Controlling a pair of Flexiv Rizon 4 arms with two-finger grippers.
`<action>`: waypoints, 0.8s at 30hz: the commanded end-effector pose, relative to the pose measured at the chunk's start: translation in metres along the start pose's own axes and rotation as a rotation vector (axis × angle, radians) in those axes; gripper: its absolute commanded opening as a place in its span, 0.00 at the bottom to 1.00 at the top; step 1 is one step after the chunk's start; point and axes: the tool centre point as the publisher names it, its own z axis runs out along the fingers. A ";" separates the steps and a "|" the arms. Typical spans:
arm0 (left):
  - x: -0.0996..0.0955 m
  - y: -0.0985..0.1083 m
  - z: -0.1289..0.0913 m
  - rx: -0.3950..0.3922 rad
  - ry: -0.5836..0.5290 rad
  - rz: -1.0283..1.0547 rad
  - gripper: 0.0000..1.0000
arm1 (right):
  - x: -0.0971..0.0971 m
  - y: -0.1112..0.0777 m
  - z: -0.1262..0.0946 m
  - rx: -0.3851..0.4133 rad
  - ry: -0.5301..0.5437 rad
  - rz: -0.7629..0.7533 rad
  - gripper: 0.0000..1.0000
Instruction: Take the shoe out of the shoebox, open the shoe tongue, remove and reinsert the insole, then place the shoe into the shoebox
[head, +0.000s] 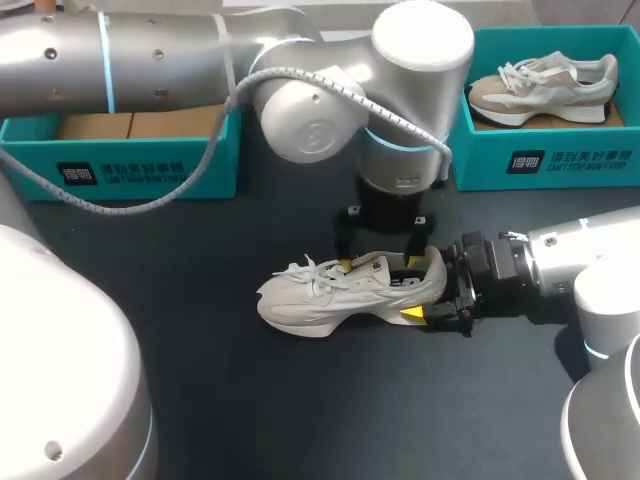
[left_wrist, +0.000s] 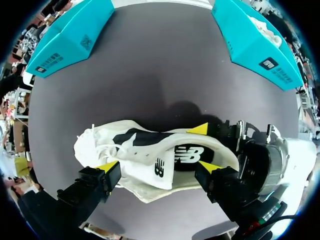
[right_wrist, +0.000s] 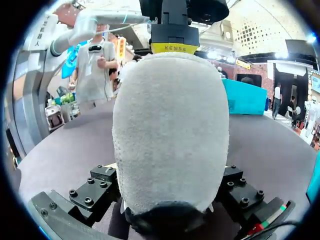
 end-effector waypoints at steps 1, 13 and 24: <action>0.013 0.006 0.013 0.004 -0.100 -0.144 1.00 | -0.001 -0.007 0.006 0.002 -0.003 -0.001 0.00; -0.016 0.006 0.034 -0.012 -0.188 -0.169 1.00 | -0.001 -0.007 0.006 0.002 -0.003 -0.001 0.00; -0.042 0.001 0.024 0.001 -0.235 -0.186 0.63 | -0.001 -0.007 0.006 0.002 -0.003 -0.001 0.00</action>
